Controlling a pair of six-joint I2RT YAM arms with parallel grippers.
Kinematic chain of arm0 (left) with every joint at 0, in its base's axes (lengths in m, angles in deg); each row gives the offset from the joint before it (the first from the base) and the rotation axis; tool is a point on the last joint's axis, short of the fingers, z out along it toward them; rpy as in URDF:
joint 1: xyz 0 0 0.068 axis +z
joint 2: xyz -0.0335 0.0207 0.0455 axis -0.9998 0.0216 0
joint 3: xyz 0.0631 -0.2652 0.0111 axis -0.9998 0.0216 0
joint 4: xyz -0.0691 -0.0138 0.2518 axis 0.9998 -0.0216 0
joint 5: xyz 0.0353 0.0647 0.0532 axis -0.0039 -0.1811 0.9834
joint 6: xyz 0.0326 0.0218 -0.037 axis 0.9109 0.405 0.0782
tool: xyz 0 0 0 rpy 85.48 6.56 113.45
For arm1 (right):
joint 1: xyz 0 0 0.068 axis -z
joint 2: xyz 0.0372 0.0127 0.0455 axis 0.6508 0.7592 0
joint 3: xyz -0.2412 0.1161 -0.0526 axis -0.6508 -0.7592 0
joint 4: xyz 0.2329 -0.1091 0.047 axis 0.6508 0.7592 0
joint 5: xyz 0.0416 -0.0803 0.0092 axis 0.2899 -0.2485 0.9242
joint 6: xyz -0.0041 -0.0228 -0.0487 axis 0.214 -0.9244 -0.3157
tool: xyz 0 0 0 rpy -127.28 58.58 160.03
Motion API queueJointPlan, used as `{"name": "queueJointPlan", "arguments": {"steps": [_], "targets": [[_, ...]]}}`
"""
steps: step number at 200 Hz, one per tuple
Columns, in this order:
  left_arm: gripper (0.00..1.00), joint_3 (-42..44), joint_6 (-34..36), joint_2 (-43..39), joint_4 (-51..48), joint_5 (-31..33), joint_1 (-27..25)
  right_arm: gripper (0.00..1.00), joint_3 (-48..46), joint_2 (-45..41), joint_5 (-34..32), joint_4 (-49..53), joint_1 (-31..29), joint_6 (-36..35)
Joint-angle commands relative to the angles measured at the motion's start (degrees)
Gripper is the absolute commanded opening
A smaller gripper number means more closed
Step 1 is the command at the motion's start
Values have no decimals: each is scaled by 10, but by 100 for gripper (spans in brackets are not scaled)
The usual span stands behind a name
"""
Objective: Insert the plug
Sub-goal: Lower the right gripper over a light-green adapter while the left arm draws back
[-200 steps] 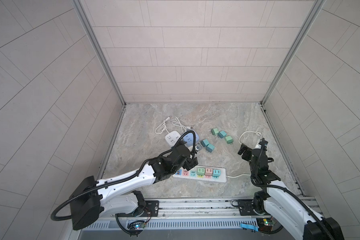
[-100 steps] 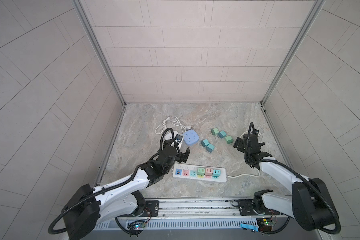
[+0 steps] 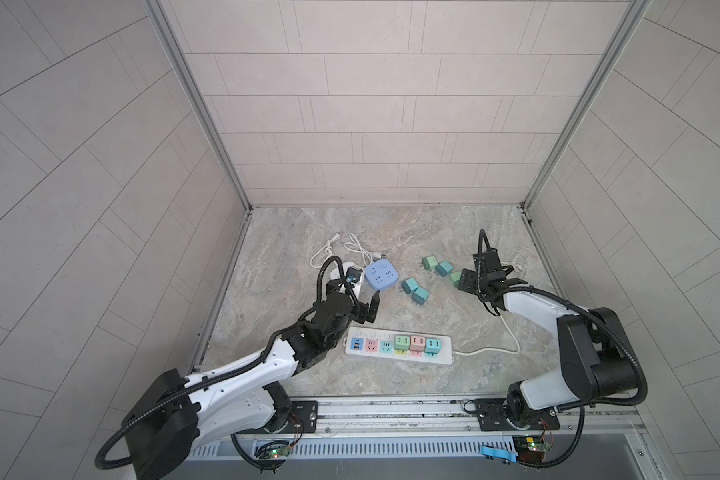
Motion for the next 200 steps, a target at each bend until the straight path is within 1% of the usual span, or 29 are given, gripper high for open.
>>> {"name": "queueJointPlan", "arguments": {"steps": [1,23,55,66,81,95,110,123,136,153,174,200], "targets": [[100,-4,-7,5,7,16,0,85,-6,-11,41,10,-3,-25],[100,-5,-9,7,6,15,1,86,-6,-9,50,-5,-7,-36],[100,-7,-5,15,6,22,1,86,74,71,56,47,-7,-48],[100,-8,-5,16,5,22,0,86,87,81,54,56,-7,-49],[100,-8,0,23,8,24,0,87,68,62,41,41,-8,-44],[100,-9,4,27,7,31,0,91,29,23,26,7,-8,-39],[100,-9,7,31,8,34,1,95,-3,-9,30,-29,-9,-41],[100,-9,8,34,9,36,0,97,-8,-13,44,-43,-12,-48],[100,-11,9,37,9,37,1,97,13,8,56,-29,-16,-55],[100,-12,9,40,9,36,0,97,68,65,99,12,-17,-69],[100,-14,10,44,8,34,0,94,132,131,95,78,-18,-69],[100,-16,10,46,4,33,1,93,144,143,81,93,-27,-73]]}}
